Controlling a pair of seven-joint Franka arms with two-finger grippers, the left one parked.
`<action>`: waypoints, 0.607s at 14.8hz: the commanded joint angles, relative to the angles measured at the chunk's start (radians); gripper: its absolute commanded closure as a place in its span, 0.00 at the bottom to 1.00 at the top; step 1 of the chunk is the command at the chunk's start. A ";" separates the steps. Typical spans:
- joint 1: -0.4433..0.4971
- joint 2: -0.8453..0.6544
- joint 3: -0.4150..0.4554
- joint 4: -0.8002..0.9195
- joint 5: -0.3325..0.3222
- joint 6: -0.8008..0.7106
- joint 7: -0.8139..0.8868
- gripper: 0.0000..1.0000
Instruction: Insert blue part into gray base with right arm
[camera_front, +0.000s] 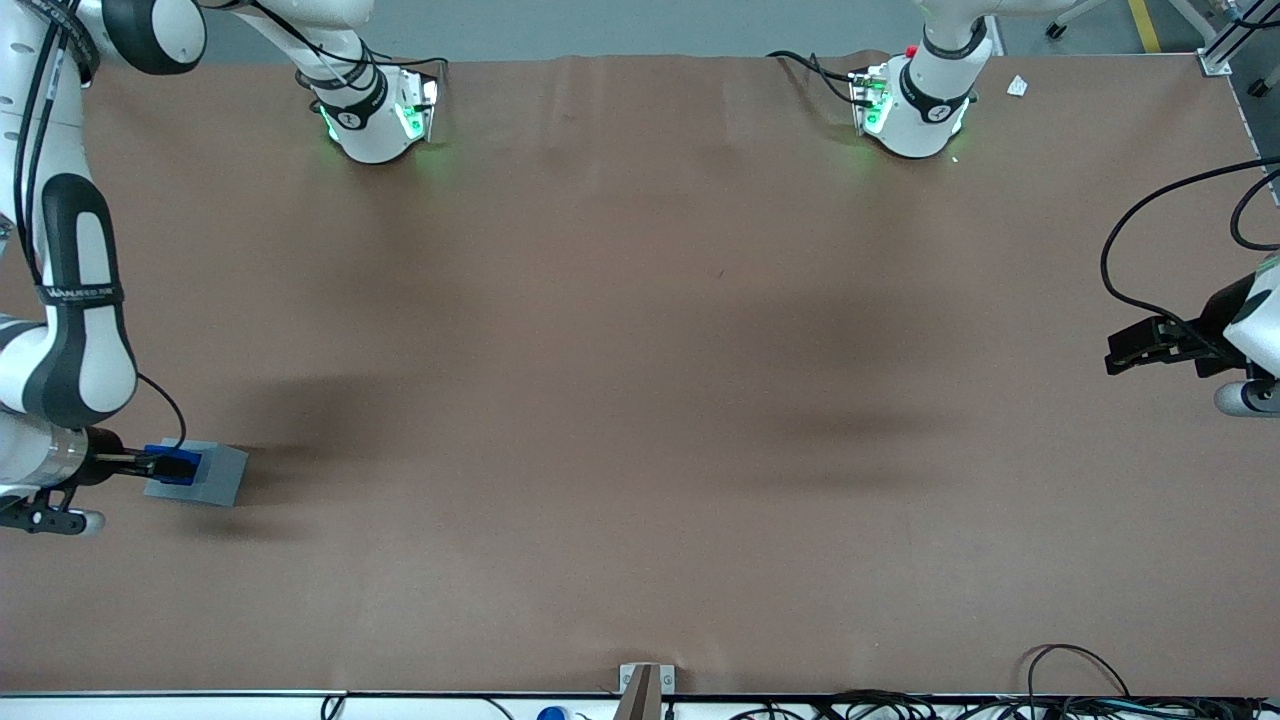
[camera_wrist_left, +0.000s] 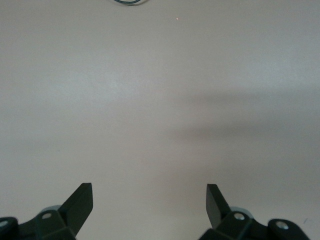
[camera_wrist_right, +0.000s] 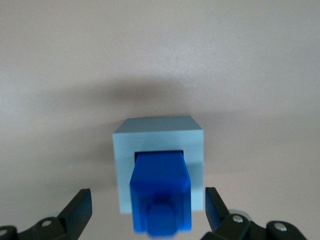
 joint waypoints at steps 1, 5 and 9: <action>0.005 -0.117 0.004 -0.025 -0.002 -0.094 0.001 0.00; 0.039 -0.233 0.004 -0.028 -0.004 -0.218 0.014 0.00; 0.093 -0.380 0.004 -0.031 -0.002 -0.338 0.141 0.00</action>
